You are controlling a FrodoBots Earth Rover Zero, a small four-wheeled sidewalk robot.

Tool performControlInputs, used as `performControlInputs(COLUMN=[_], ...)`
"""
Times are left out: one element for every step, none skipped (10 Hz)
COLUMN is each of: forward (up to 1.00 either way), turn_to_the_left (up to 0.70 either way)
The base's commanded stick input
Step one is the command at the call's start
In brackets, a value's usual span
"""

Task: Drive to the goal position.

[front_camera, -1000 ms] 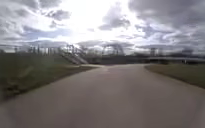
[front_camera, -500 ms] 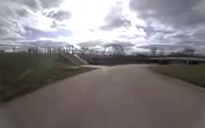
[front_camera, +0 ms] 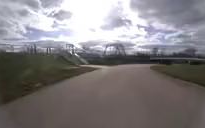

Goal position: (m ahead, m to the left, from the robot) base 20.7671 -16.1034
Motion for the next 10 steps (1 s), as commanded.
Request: performControlInputs(forward=[1.00, 1.00, 1.00, 1.00, 1.00, 1.00, 1.00, 1.00, 1.00, 1.00], turn_to_the_left=[-0.24, -0.23, -0.14, 0.00, 0.00, 0.00, 0.00, 0.00, 0.00, 0.00])
